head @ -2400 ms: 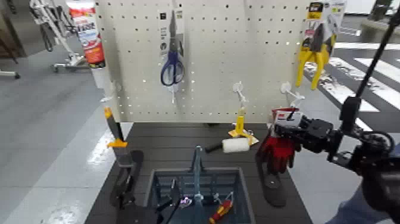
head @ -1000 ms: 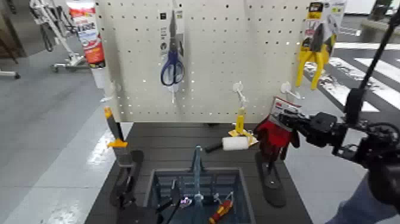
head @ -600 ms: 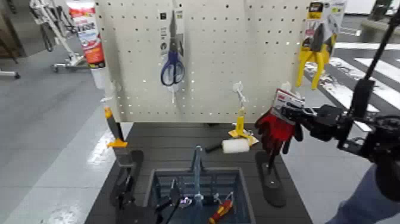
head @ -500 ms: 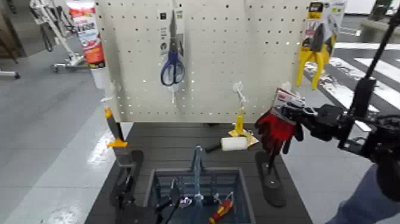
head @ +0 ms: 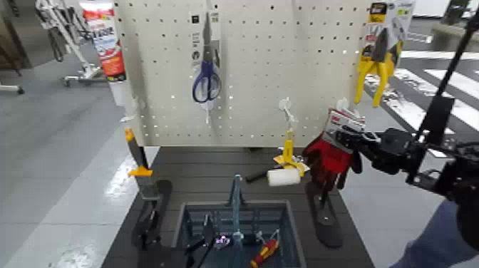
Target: Put the red colored gloves into the crate.
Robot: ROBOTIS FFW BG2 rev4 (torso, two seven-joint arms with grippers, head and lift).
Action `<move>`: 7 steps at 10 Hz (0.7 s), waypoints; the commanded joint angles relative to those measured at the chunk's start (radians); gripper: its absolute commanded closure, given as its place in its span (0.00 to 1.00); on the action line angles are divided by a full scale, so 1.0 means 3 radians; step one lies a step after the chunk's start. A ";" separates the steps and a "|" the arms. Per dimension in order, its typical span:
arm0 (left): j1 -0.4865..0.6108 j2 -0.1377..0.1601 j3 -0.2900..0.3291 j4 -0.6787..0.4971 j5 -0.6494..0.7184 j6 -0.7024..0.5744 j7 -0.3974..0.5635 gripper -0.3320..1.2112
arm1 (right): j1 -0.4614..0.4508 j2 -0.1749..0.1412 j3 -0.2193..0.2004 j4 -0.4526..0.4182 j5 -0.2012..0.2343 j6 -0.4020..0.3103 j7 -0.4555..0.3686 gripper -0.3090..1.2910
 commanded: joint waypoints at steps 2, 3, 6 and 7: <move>0.0000 -0.0220 -0.0017 0.0005 -0.0002 0.0013 0.0005 0.31 | 0.0348 0.0107 -0.0148 -0.0546 -0.0101 0.0247 -0.0065 0.86; 0.0000 -0.0220 -0.0017 0.0005 -0.0002 0.0013 0.0005 0.31 | 0.0420 0.0132 -0.0158 -0.0622 -0.0147 0.0283 -0.0080 0.86; 0.0000 -0.0210 -0.0027 0.0005 -0.0007 0.0013 0.0016 0.31 | 0.0655 0.0214 -0.0153 -0.0929 -0.0300 0.0467 -0.0146 0.86; 0.0005 -0.0210 -0.0027 0.0005 -0.0007 0.0018 0.0021 0.31 | 0.0716 0.0245 -0.0148 -0.0980 -0.0341 0.0523 -0.0162 0.86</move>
